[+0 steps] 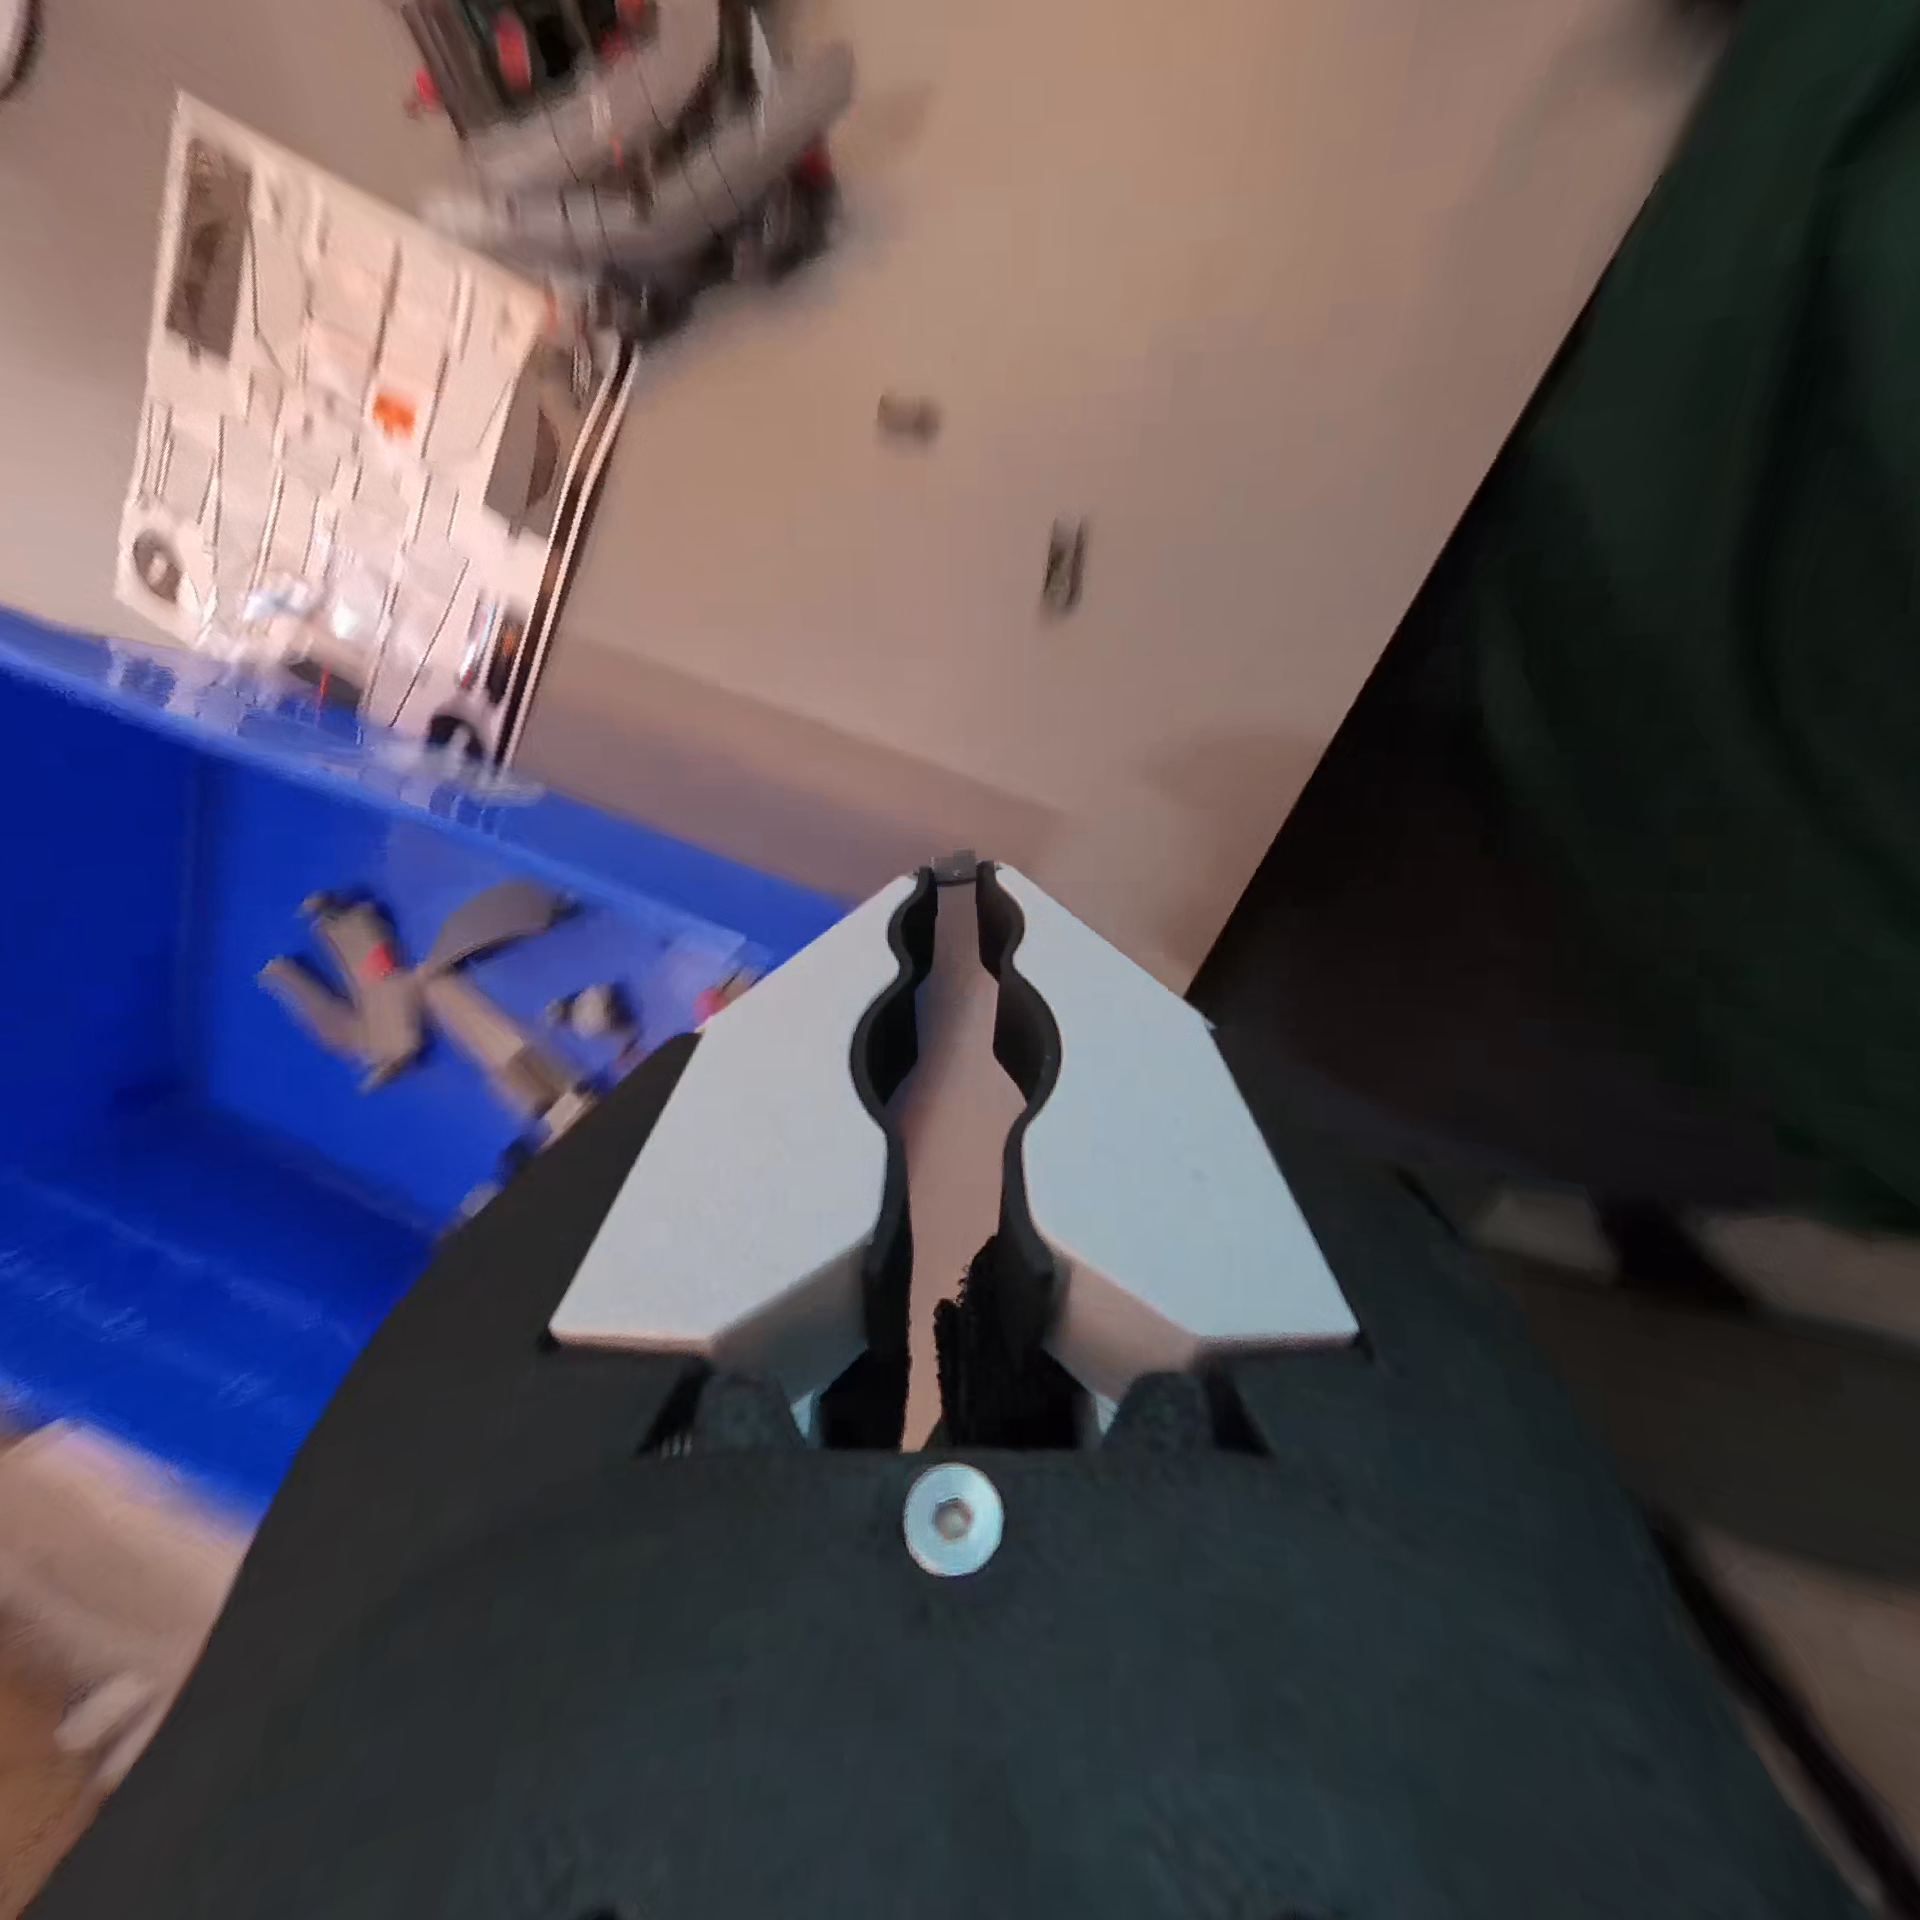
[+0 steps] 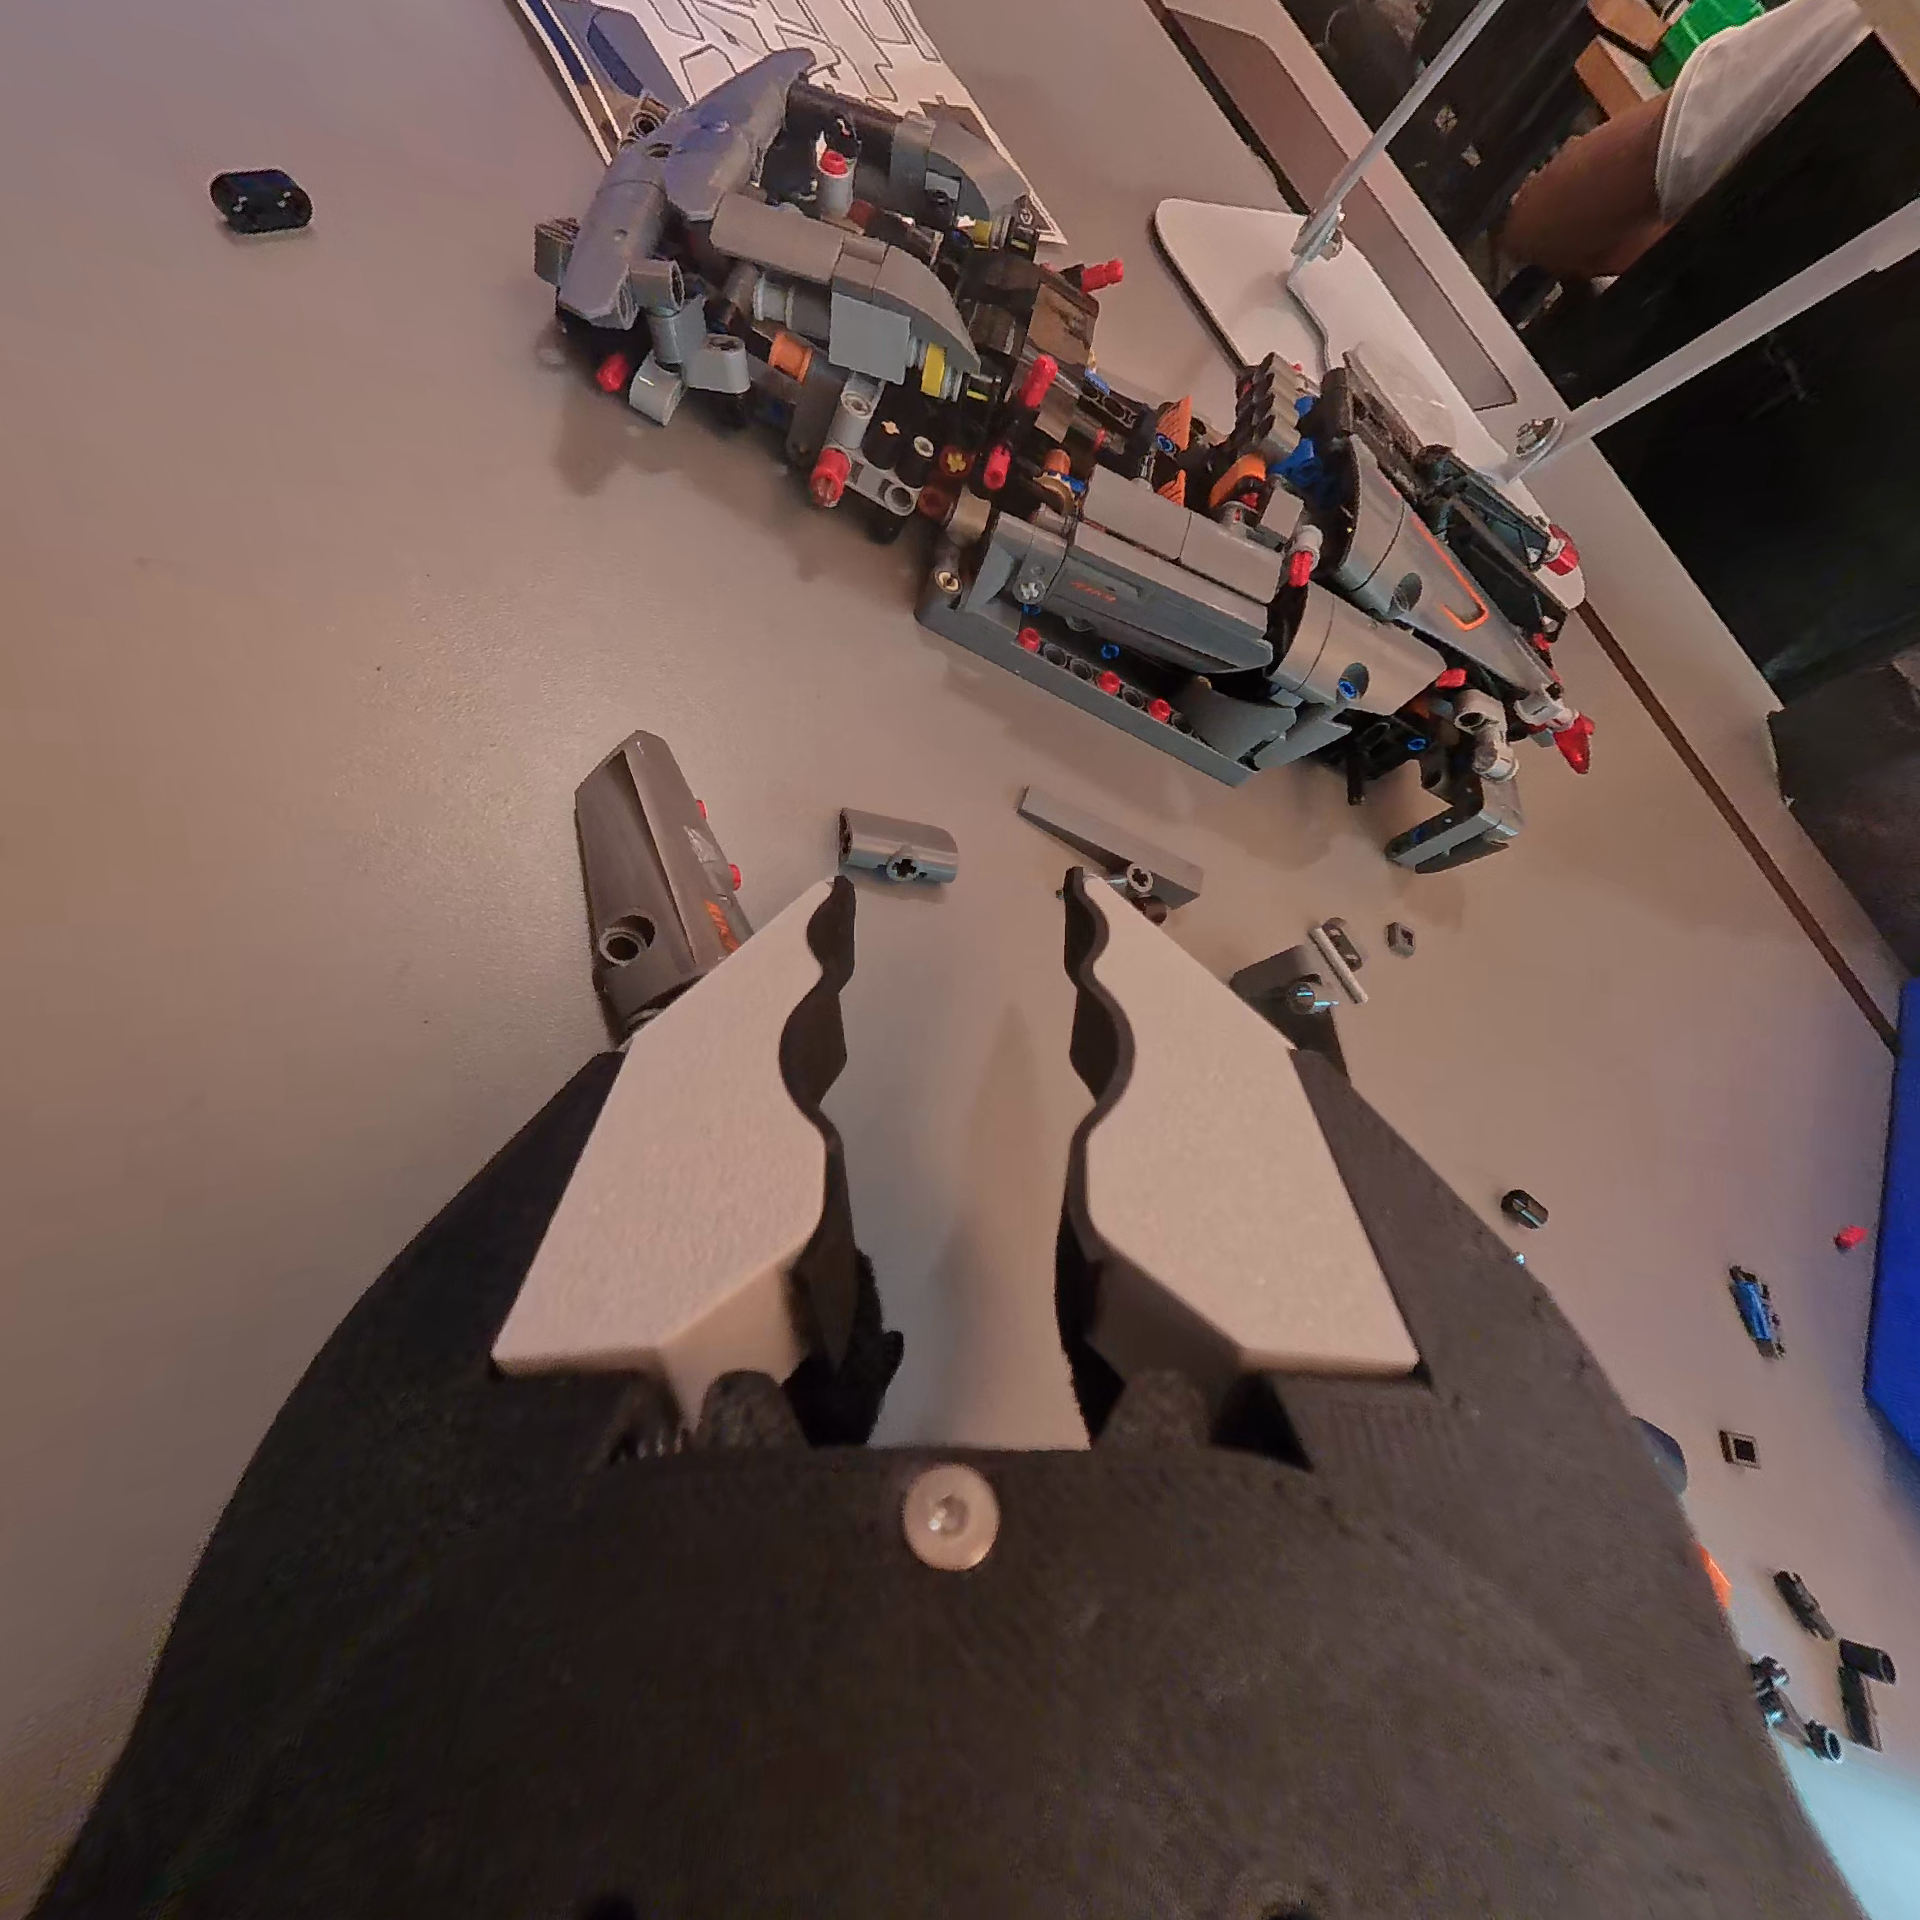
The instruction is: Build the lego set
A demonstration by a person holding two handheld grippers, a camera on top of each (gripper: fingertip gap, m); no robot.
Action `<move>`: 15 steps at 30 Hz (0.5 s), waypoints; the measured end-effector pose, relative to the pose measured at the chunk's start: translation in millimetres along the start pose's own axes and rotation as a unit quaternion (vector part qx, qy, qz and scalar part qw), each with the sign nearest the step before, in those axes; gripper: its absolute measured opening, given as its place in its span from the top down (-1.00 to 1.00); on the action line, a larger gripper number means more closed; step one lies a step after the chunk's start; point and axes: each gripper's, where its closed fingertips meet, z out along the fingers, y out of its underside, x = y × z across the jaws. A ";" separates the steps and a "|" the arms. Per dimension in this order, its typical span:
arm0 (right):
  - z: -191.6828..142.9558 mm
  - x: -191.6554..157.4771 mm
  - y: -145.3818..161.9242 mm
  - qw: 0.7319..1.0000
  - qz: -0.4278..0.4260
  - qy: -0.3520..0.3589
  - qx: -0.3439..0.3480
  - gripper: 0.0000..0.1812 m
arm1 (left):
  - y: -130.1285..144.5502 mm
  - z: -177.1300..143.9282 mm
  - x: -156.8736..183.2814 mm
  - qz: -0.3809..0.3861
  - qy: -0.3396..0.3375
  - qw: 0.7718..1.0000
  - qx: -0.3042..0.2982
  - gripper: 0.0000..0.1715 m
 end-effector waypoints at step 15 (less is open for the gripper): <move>1.6 1.3 2.0 1.000 -0.004 0.009 -0.008 0.57 | -89.4 98.9 30.4 -0.081 -0.031 0.984 0.153 0.93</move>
